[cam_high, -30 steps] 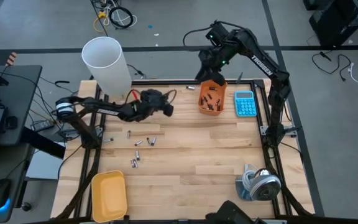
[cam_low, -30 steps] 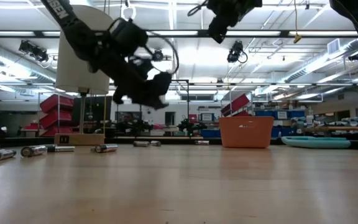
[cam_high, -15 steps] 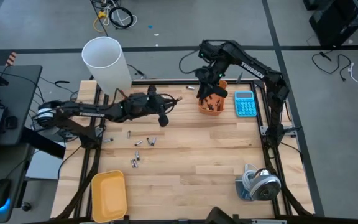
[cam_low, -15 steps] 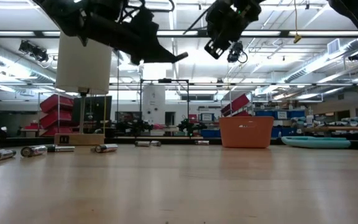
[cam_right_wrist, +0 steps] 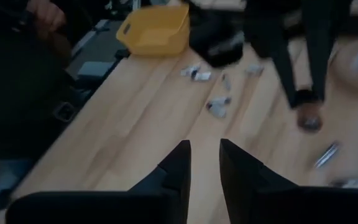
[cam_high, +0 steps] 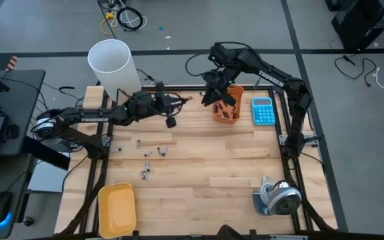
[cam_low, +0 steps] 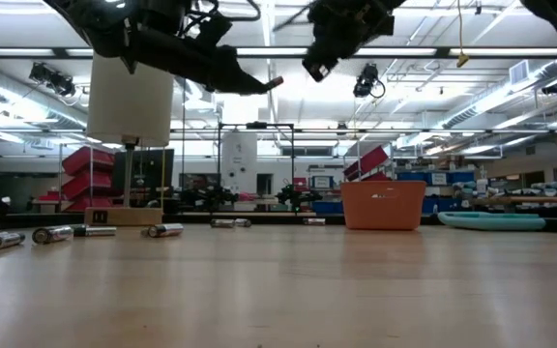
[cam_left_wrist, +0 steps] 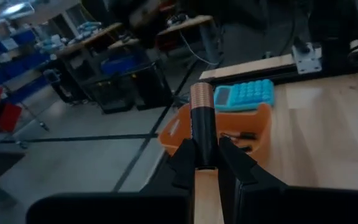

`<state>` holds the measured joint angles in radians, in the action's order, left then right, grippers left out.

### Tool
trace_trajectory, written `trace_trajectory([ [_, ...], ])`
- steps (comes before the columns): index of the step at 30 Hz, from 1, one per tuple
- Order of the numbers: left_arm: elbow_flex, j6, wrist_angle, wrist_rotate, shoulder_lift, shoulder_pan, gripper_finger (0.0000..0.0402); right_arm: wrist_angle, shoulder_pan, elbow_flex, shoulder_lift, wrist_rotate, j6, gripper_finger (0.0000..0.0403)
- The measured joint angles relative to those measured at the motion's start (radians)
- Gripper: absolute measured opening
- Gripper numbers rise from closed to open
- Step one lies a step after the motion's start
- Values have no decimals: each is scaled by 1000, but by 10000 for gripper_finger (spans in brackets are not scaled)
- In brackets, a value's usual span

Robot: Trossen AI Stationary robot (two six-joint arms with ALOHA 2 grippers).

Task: Sort batteries
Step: Put the black battery into the orange bin

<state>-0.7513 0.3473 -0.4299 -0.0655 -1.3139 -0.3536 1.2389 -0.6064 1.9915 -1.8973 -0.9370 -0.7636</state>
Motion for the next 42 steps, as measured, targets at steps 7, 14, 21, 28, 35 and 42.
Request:
trace_trajectory([
  [7,0,53,-92,119,14,-48,26,-135,33,0,47,92,-135,58],
  [14,0,65,-94,178,17,-59,26,-176,51,0,47,160,-173,44],
  [21,0,31,-85,151,21,-12,26,-175,55,0,47,369,-74,36],
  [28,0,4,-56,-30,21,37,26,-156,81,0,46,447,-131,56],
  [35,2,-42,-16,-130,21,62,26,-299,126,0,46,530,-86,94],
  [42,4,-33,-59,-156,21,75,26,-312,154,0,46,546,-123,111],
])
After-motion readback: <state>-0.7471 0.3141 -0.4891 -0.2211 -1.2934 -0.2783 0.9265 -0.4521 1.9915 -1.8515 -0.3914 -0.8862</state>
